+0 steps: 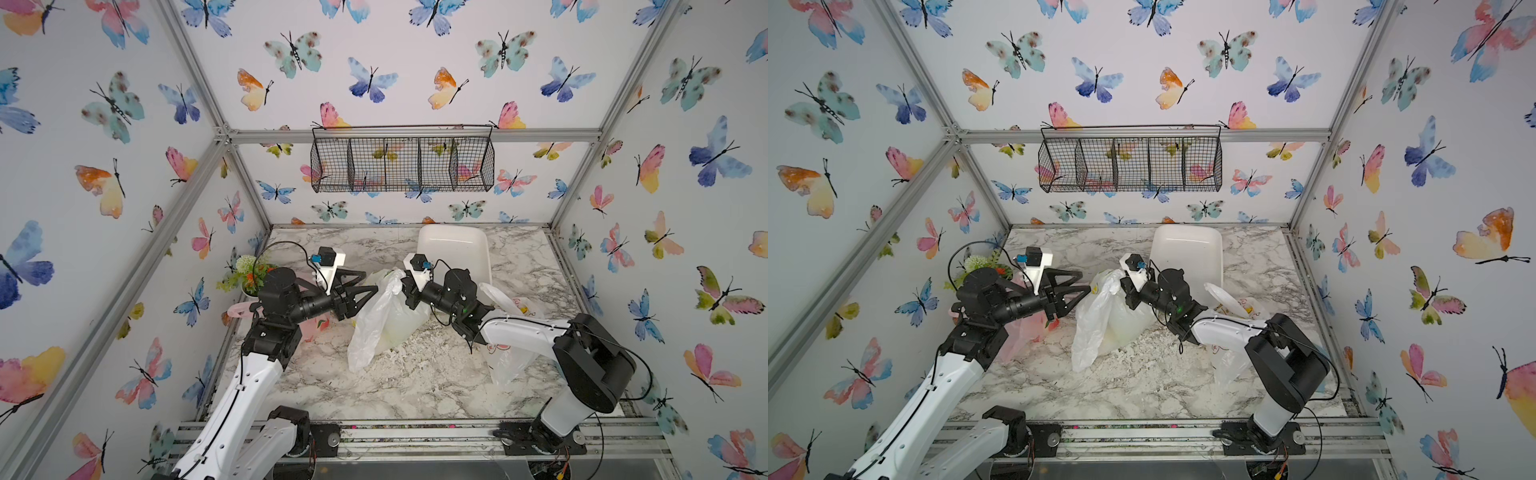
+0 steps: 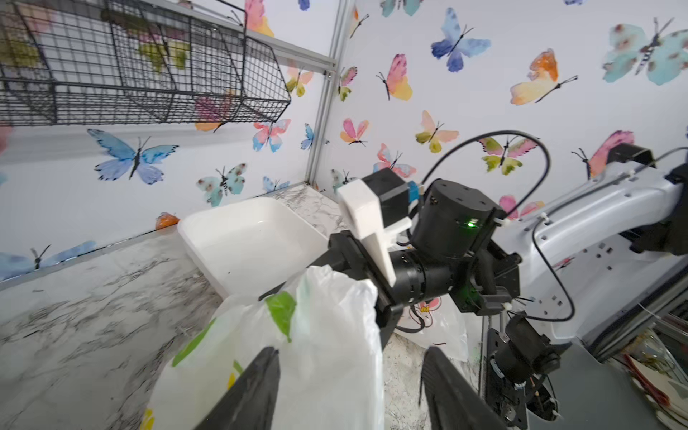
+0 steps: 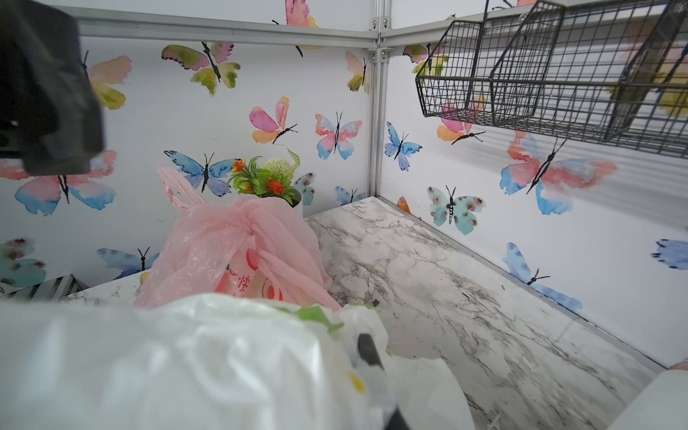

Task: Place the pears into plastic bags & tie knots
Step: Tie the plastic bag at the center of the board.

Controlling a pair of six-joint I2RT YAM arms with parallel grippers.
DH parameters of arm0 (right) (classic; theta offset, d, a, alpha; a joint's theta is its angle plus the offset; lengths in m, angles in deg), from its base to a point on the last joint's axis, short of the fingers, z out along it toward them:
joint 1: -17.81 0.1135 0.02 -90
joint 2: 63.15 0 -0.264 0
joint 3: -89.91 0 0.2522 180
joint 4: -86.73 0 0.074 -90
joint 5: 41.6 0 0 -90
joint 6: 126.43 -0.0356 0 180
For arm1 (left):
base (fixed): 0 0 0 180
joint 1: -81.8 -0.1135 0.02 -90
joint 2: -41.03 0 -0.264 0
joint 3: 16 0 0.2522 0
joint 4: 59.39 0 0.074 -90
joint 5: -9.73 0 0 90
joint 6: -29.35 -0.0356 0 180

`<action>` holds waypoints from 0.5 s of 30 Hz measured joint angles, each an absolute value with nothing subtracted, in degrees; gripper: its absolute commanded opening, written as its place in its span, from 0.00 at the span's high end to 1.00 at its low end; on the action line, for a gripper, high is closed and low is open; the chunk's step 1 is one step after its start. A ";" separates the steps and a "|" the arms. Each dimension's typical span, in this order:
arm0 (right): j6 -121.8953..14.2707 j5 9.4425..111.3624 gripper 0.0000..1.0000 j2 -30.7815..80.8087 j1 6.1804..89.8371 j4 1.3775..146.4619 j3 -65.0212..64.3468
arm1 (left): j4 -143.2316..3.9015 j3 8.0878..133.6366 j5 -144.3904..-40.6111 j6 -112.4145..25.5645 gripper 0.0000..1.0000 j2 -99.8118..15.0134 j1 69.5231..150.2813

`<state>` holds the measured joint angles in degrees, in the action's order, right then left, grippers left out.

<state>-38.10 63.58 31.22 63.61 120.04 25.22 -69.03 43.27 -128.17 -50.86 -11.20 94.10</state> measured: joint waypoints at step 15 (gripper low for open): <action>-42.69 67.74 0.91 32.53 63.61 134.42 27.90 | -49.71 30.27 -128.56 -40.50 0.37 -22.08 97.49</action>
